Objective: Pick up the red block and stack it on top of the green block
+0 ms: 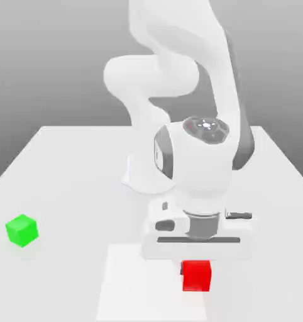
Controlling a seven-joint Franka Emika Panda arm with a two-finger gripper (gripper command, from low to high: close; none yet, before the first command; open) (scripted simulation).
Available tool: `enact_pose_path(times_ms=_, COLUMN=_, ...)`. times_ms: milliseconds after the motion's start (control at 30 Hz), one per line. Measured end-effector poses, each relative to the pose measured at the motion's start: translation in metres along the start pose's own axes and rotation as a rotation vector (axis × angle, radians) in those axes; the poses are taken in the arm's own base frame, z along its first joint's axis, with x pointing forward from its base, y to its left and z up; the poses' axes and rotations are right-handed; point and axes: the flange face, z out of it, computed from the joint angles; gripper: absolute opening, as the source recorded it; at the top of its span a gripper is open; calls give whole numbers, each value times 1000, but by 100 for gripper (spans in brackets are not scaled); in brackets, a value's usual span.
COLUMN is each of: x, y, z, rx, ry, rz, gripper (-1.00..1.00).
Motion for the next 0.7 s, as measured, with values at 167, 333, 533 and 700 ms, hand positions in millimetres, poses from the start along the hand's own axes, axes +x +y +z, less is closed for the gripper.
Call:
enact_pose_path(times_ms=167, x=91, y=94, z=-14, rx=-11, ry=12, rz=452, gripper=-100)
enact_pose_path(times_ms=333, x=160, y=238, z=-27, rx=-14, ry=13, rz=1013, gripper=-100)
enact_pose_path(times_ms=533, x=171, y=394, z=-28, rx=-1, ry=-2, rz=1612, gripper=-100)
enact_pose_path(times_ms=700, x=170, y=382, z=21, rx=1, ry=-3, rz=1602, gripper=100)
